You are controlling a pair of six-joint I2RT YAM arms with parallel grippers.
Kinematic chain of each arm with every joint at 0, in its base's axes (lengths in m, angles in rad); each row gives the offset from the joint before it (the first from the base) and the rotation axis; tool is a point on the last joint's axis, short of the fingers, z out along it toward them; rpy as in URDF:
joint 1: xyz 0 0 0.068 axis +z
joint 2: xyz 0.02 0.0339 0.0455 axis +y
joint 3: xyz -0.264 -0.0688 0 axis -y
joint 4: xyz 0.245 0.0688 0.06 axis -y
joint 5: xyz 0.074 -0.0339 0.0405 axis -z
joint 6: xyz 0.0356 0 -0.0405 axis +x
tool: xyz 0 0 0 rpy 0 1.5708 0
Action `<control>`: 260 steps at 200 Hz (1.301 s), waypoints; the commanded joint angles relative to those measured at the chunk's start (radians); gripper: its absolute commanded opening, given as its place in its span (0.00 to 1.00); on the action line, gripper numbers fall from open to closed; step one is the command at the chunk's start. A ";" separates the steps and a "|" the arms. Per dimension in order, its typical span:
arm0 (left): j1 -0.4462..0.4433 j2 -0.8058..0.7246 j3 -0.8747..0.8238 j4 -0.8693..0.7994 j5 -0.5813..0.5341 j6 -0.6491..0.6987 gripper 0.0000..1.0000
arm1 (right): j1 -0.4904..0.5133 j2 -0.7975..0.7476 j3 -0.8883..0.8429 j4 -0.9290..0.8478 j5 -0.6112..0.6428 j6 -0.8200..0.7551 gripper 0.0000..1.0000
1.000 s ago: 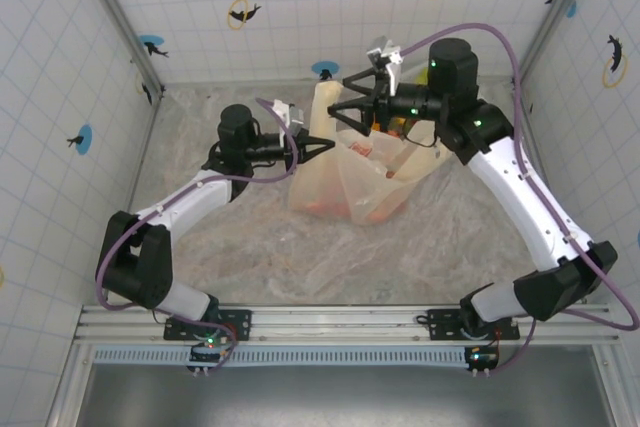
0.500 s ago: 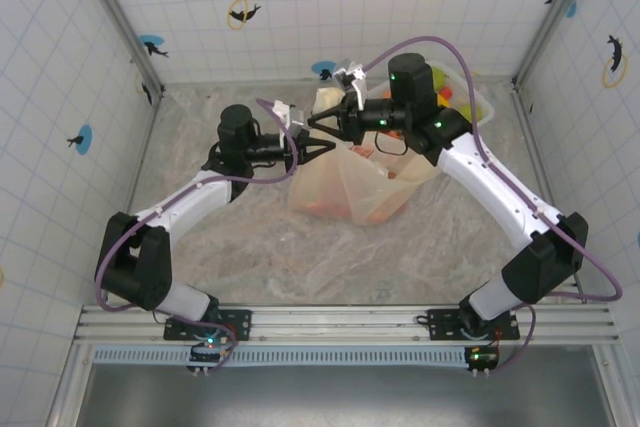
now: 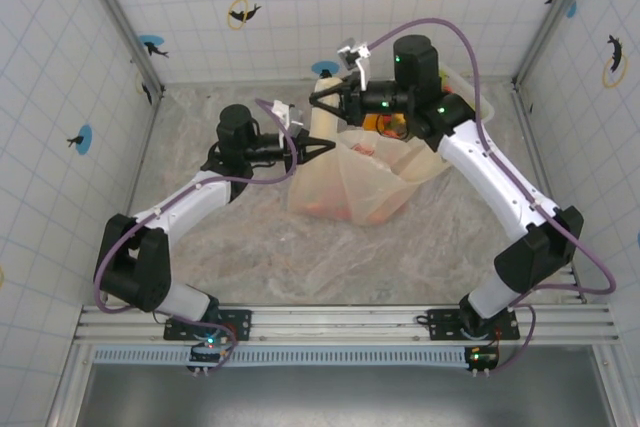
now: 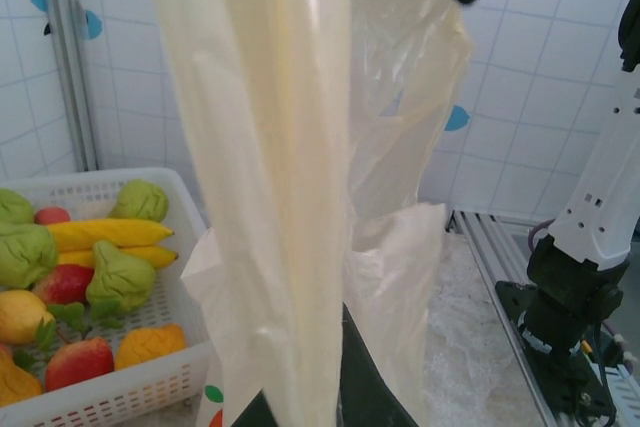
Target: Place the fake fruits into the plastic bag and tie a complex knot
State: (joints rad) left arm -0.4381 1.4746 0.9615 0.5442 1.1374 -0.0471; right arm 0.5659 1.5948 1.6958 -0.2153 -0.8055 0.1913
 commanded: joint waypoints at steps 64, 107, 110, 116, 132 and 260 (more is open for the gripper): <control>-0.006 -0.012 -0.016 -0.026 0.014 0.041 0.00 | -0.023 -0.016 0.115 0.111 -0.008 0.025 0.00; -0.005 -0.019 -0.026 -0.020 -0.008 0.037 0.00 | -0.063 -0.033 0.169 0.093 0.004 0.057 0.42; -0.005 -0.021 -0.025 -0.019 -0.009 0.038 0.00 | -0.068 -0.038 0.166 0.090 0.006 0.055 0.44; -0.004 -0.023 -0.027 -0.017 -0.011 0.038 0.00 | -0.082 -0.053 0.155 0.085 0.003 0.052 0.47; -0.004 -0.029 -0.028 -0.006 -0.014 0.030 0.00 | -0.121 -0.102 0.102 0.074 0.004 0.037 0.58; -0.005 -0.045 -0.015 0.005 -0.009 0.024 0.00 | -0.010 -0.112 -0.178 0.064 0.060 -0.067 0.82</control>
State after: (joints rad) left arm -0.4381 1.4605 0.9413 0.5251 1.1141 -0.0265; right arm 0.5220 1.4342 1.4971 -0.1989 -0.7624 0.1120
